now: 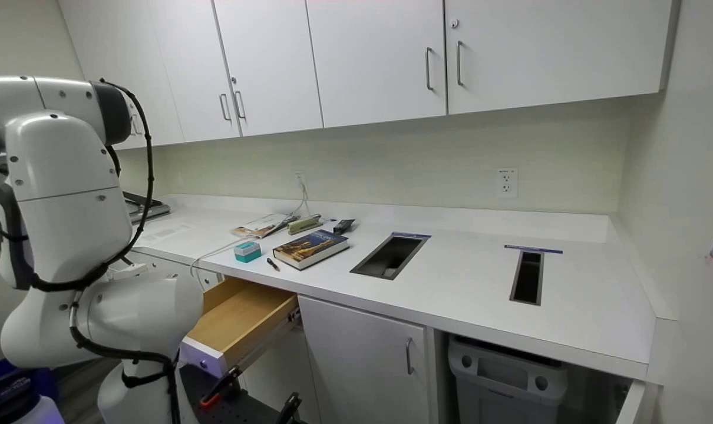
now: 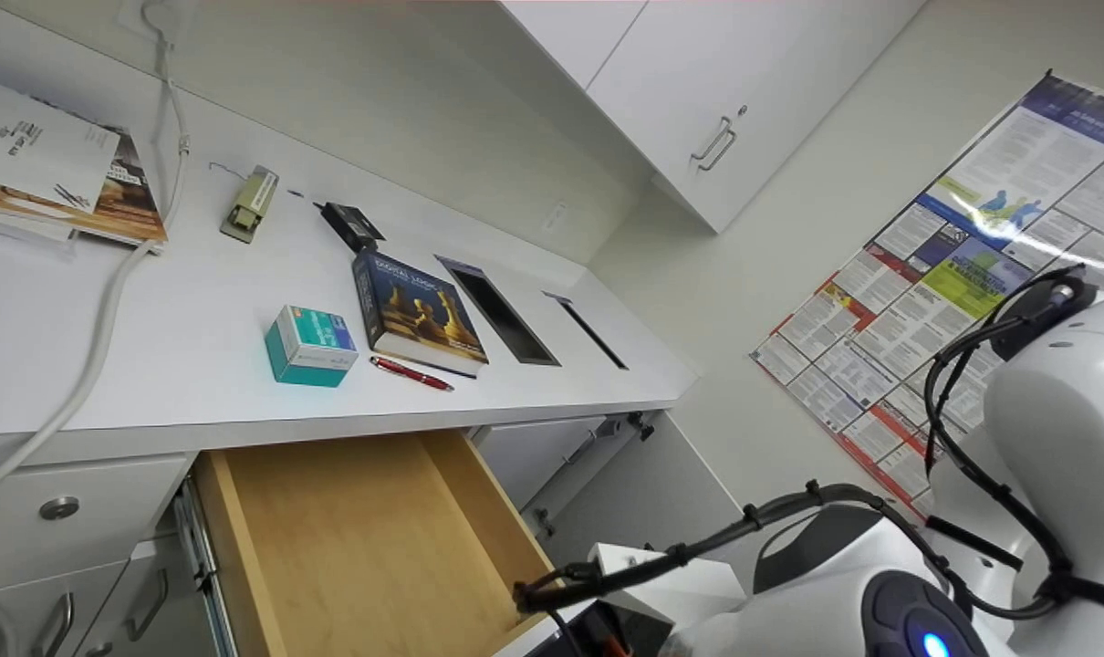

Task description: Remove the pen from the drawer and close it

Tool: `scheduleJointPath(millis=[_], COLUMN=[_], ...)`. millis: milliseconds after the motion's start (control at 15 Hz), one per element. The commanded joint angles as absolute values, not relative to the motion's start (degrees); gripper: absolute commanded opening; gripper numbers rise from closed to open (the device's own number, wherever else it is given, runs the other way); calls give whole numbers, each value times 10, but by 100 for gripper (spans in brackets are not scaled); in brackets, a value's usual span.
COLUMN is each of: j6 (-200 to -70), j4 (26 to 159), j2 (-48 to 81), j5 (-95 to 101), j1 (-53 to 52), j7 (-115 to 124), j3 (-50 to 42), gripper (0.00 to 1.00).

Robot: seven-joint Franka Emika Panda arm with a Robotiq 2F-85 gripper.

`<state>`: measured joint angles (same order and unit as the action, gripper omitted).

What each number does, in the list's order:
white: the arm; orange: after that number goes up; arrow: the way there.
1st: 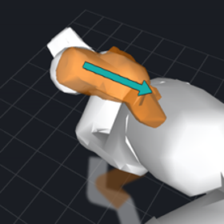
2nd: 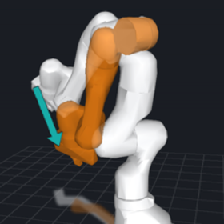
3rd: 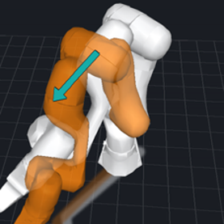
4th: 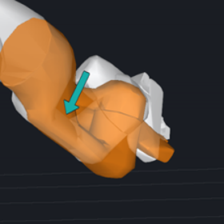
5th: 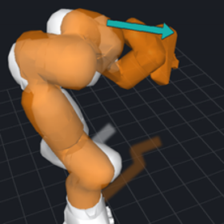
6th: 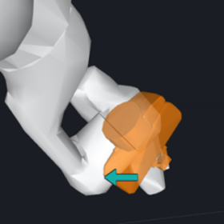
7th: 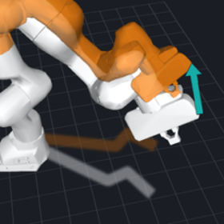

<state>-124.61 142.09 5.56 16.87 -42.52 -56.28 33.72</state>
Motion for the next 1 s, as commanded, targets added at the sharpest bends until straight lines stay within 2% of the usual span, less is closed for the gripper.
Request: scheduleJointPath(millis=[0,267,333,467,667,733,800,867,933], j6=[-1280,-1327,-1304,-1313,-1314,-1314,-1332,-1337,-1350], j4=[1410,1423,1418,1419,1419,1419,1421,1423,1427], j2=[92,110,106,115,116,116,121,124,124], j5=[247,359,322,350,353,353,368,382,400], j1=[-428,-430,-426,-426,-426,-426,-423,-423,-421], j7=[-606,-636,-617,-618,-625,-626,-625,-626,-624], j3=[344,338,344,344,344,344,339,335,332], gripper=[58,27,45,30,27,7,6,0,0])
